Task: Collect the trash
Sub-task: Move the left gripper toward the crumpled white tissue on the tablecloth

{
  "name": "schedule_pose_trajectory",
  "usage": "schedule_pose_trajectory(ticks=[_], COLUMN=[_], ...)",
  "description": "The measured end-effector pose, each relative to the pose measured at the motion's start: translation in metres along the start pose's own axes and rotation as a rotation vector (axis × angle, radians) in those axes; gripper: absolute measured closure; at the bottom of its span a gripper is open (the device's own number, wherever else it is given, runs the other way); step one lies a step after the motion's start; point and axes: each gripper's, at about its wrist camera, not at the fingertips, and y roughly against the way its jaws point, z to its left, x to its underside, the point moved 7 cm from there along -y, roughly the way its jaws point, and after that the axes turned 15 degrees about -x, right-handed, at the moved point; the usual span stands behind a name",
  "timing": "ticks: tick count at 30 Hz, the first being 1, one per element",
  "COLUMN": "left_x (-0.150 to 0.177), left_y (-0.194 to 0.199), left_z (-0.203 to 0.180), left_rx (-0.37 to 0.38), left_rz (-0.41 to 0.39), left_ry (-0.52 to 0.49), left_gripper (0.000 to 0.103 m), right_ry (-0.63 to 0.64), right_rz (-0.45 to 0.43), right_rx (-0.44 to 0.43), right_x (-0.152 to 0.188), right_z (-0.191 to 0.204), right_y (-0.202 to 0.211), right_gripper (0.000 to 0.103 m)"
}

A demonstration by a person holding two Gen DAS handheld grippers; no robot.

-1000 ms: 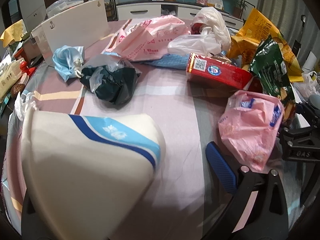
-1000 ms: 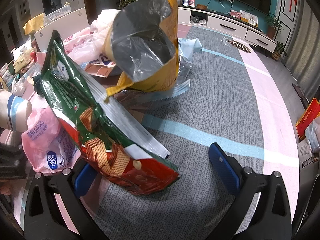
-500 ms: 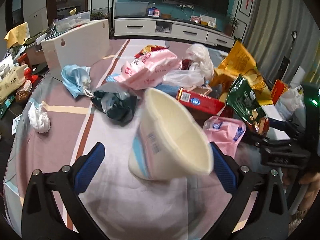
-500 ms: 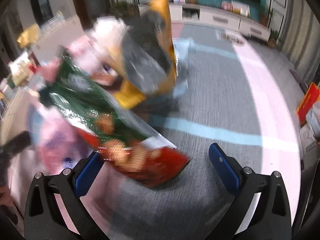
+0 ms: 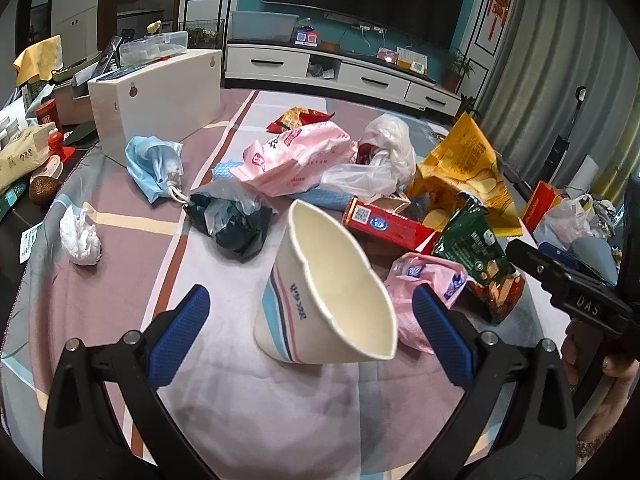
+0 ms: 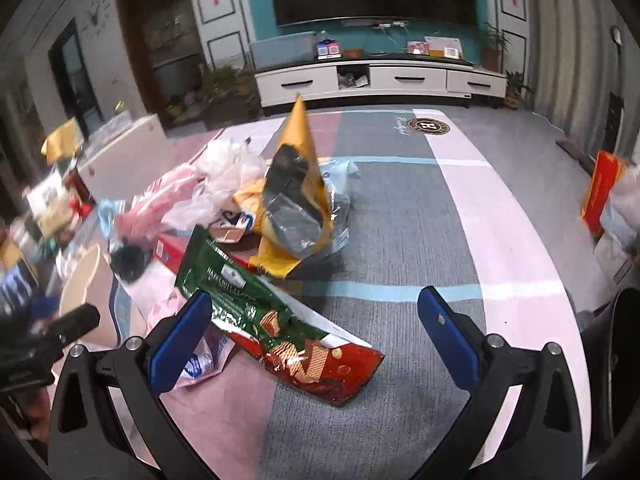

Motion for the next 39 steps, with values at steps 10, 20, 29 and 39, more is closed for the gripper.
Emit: schedule_pose_trajectory(ticks=[10, 20, 29, 39], left_x=[-0.005, -0.006, -0.005, -0.006], left_y=[0.016, 0.024, 0.019, 0.019], left_z=[-0.002, -0.002, 0.002, 0.007], left_rx=[0.039, 0.092, 0.105, 0.113], left_rz=[-0.033, -0.039, -0.016, -0.02], left_ry=[0.011, 0.027, 0.058, 0.072], left_gripper=[0.003, 0.003, 0.003, 0.003], right_ry=[0.043, 0.118, 0.071, 0.045], right_rz=[-0.025, -0.056, -0.055, -0.063], right_rx=[-0.044, -0.042, -0.042, -0.067], right_x=[-0.008, -0.01, -0.01, -0.009], right_z=[0.019, 0.038, 0.032, 0.034], right_y=[0.02, 0.032, 0.031, 0.03], right_gripper=[0.003, 0.003, 0.003, 0.003])
